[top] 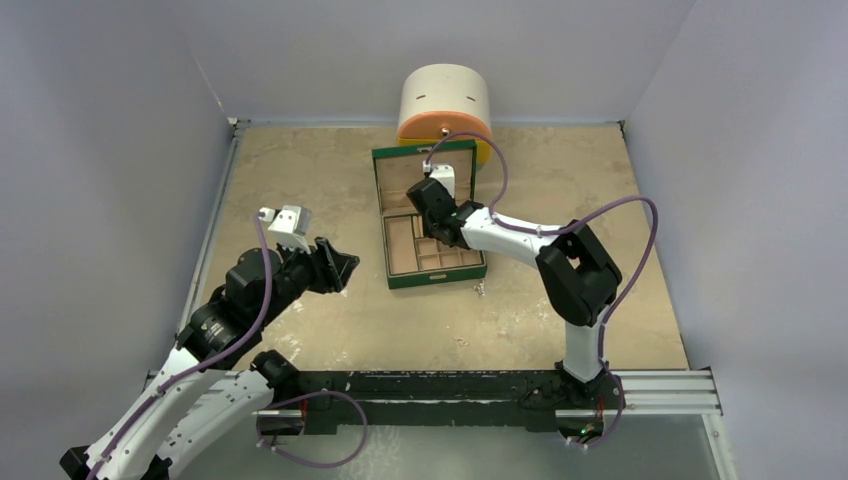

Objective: Organize the mixed jewelry

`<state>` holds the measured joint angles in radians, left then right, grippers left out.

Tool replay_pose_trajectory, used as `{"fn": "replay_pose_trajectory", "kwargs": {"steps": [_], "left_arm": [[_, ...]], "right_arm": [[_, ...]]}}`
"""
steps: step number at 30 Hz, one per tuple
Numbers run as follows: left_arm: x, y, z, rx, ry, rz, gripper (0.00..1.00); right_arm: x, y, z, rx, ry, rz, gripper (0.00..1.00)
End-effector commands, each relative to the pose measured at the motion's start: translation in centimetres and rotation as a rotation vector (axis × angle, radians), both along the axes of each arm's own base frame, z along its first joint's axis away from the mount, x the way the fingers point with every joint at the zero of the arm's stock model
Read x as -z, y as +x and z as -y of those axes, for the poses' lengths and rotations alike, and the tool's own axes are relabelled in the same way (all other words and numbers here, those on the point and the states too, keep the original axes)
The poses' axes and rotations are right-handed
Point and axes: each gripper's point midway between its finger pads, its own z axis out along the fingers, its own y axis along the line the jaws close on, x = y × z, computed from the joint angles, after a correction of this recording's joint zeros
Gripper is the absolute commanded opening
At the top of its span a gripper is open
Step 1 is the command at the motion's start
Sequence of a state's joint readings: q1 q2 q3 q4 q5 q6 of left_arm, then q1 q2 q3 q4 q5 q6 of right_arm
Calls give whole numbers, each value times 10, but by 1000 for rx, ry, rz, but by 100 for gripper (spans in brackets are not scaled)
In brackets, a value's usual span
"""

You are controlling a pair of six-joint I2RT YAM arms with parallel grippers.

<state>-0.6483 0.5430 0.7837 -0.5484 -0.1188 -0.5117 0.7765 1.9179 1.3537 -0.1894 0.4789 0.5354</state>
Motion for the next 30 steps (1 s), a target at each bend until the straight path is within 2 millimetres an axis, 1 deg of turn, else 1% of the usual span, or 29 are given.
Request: {"fn": "replay_pose_trajectory", "kwargs": {"steps": [1,14,30], "left_arm": [[-17,4,-1,-7,-16,47,52],[-17,4,-2,-11,-17,48,52],[-17,4,-2,-11,-19,50,52]], "right_arm": [[4,-1,-12,-9,18,-18,0],[-4,-6,-38,-73,90,-15,0],[-15,-9,-44,-83,100,-1,0]]}}
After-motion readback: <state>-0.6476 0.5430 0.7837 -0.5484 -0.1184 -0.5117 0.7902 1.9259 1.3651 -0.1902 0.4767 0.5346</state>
